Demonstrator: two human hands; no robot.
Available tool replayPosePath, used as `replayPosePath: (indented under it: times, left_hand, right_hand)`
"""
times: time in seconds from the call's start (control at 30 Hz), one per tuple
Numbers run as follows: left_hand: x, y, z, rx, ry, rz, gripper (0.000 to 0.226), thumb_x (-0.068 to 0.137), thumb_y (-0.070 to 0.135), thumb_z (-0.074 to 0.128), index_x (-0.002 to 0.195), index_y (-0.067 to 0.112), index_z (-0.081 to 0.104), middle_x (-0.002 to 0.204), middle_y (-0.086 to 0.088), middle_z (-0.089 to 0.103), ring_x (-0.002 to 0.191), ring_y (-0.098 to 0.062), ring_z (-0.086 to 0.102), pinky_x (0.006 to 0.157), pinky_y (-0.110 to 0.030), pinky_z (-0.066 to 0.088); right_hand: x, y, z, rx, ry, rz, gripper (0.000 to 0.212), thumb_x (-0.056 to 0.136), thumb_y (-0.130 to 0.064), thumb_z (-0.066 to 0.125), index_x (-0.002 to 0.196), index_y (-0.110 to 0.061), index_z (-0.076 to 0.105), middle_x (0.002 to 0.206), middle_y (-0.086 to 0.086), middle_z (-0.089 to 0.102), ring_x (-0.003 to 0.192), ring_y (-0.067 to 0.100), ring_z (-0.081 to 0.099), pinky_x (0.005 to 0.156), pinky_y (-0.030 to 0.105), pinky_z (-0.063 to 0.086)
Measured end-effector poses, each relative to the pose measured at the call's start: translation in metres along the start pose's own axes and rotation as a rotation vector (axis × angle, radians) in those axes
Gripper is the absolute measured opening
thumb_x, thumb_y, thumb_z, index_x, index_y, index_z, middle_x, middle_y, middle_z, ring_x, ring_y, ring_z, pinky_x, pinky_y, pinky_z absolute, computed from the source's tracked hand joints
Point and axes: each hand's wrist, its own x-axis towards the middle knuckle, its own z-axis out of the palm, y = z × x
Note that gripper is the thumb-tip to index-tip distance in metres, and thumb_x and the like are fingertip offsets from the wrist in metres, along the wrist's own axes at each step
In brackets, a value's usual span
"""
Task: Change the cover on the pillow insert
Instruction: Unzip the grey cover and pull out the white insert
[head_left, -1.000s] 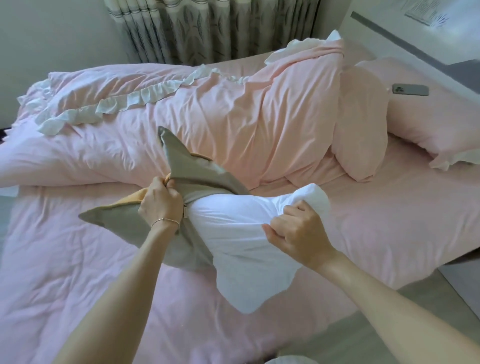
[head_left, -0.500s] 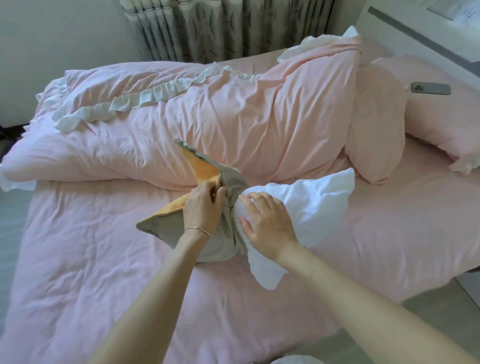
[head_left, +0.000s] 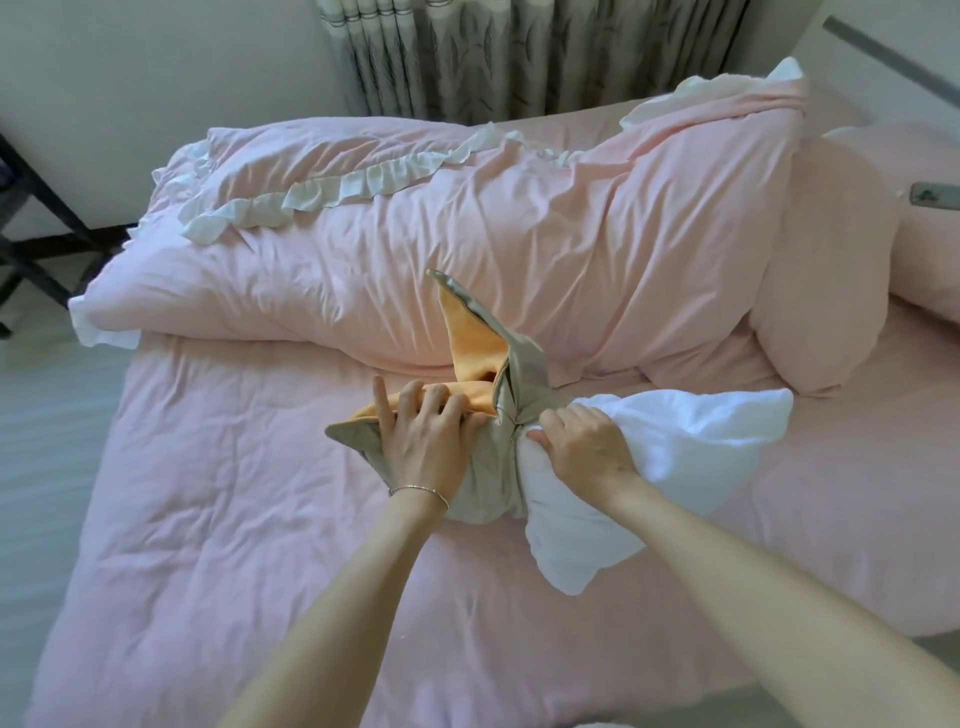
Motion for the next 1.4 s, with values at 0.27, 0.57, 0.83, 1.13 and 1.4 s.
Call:
replayPosePath:
  times: [0.27,0.57,0.83,1.13,1.4]
  left_hand:
    - [0.011,-0.038,-0.014,0.026,0.512,0.201,0.039,0.096,0.031,0.048,0.064,0.018,0.065,0.069,0.004,0.065,0.085,-0.019,0.052,0.103,-0.047,0.029]
    - [0.011,-0.057,-0.033,-0.001,0.59,0.287,0.05,0.098,0.029,0.044,0.051,0.013,0.045,0.05,-0.002,0.045,0.048,-0.023,0.049,0.052,-0.03,0.033]
    - [0.002,-0.076,-0.024,0.063,0.563,0.284,0.049,0.098,0.03,0.043,0.052,0.014,0.043,0.049,-0.002,0.042,0.047,-0.022,0.047,0.052,-0.029,0.03]
    - [-0.025,-0.057,0.009,-0.134,0.323,0.104,0.062,0.1,0.041,0.021,0.056,0.013,0.053,0.054,-0.002,0.054,0.055,-0.026,0.056,0.061,-0.03,0.03]
    - [-0.024,-0.03,0.003,-0.309,0.122,-0.223,0.041,0.087,0.039,0.039,0.059,0.016,0.059,0.062,0.0,0.061,0.064,-0.027,0.061,0.078,-0.03,0.029]
  right_hand:
    - [0.018,-0.004,-0.05,0.116,0.204,-0.165,0.057,0.101,-0.036,0.026,0.052,-0.011,0.042,0.042,0.001,0.034,0.037,0.019,0.032,0.041,0.023,0.019]
    - [0.016,0.015,-0.089,0.118,0.215,-0.268,0.048,0.101,-0.035,0.029,0.06,-0.013,0.039,0.043,0.002,0.034,0.037,0.02,0.031,0.043,0.022,0.019]
    - [-0.003,0.035,-0.09,0.076,0.2,-0.18,0.06,0.101,-0.035,0.029,0.052,-0.006,0.047,0.042,0.004,0.035,0.035,0.022,0.034,0.037,0.025,0.025]
    - [0.011,0.02,-0.042,0.02,-0.054,0.154,0.027,0.073,-0.028,0.038,0.058,-0.011,0.053,0.061,0.005,0.052,0.058,0.028,0.054,0.053,0.035,0.044]
    - [0.012,0.007,-0.013,-0.013,-0.356,0.096,0.053,0.082,-0.047,0.025,0.091,-0.014,0.066,0.077,0.005,0.06,0.073,0.029,0.058,0.061,0.036,0.043]
